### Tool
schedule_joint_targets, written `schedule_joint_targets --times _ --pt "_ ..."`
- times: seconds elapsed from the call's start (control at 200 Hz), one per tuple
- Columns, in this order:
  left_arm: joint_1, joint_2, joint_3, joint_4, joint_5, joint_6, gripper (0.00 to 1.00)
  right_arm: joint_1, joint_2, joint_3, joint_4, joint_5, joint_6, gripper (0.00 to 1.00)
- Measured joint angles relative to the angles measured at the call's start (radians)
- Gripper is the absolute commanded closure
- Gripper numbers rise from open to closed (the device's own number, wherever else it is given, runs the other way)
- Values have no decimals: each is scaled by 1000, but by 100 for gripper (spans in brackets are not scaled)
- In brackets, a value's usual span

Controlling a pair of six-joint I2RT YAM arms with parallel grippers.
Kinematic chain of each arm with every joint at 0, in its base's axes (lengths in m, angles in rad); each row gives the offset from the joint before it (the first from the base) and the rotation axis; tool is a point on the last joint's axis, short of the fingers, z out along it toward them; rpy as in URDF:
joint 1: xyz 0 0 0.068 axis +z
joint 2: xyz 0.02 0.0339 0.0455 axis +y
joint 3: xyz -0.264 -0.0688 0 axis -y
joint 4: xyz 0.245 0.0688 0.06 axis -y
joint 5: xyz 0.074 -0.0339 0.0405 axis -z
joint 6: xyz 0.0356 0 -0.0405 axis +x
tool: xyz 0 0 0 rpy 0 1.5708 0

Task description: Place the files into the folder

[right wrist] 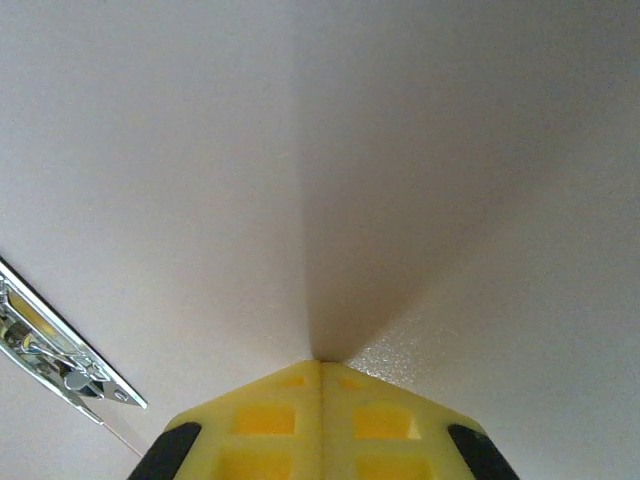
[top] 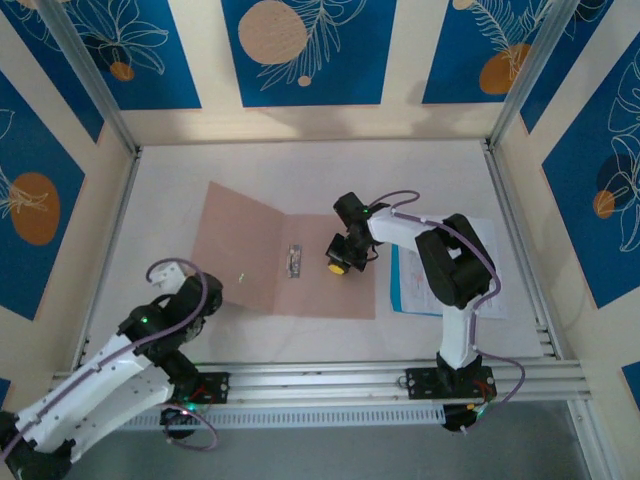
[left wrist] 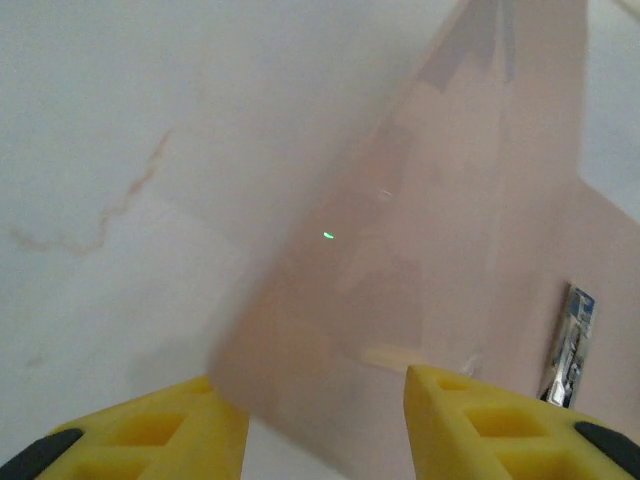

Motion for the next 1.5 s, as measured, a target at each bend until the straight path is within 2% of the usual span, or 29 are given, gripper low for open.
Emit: schedule_joint_targets --times 0.11,0.235,0.34,0.44,0.51,0.625,0.785,0.925,1.22,1.32,1.501 --pt "122 -55 2 -17 130 -34 46 0 8 18 -21 1 -21 91" --pt "227 -68 52 -32 249 -44 45 1 15 53 -53 8 -57 85" --pt "255 0 161 -36 324 11 47 2 14 105 -78 8 -91 75" --pt "255 154 276 24 443 114 50 3 -5 146 -96 13 -133 67" --pt "227 292 323 88 515 187 50 -1 -50 155 -111 27 -157 66" --pt "113 509 384 131 539 299 52 -26 -169 129 -127 40 -187 66" --pt "-27 737 451 196 539 389 57 -149 -368 -63 -126 43 -199 66" --pt "-93 888 451 269 539 411 57 -227 -417 -216 -157 60 -199 66" --pt "-193 1110 509 330 514 414 57 -226 -416 -339 -186 81 -194 61" --pt "-211 1146 521 342 498 414 57 -226 -414 -340 -185 90 -195 57" --pt "-218 1185 521 349 474 414 58 -226 -410 -356 -185 106 -195 56"
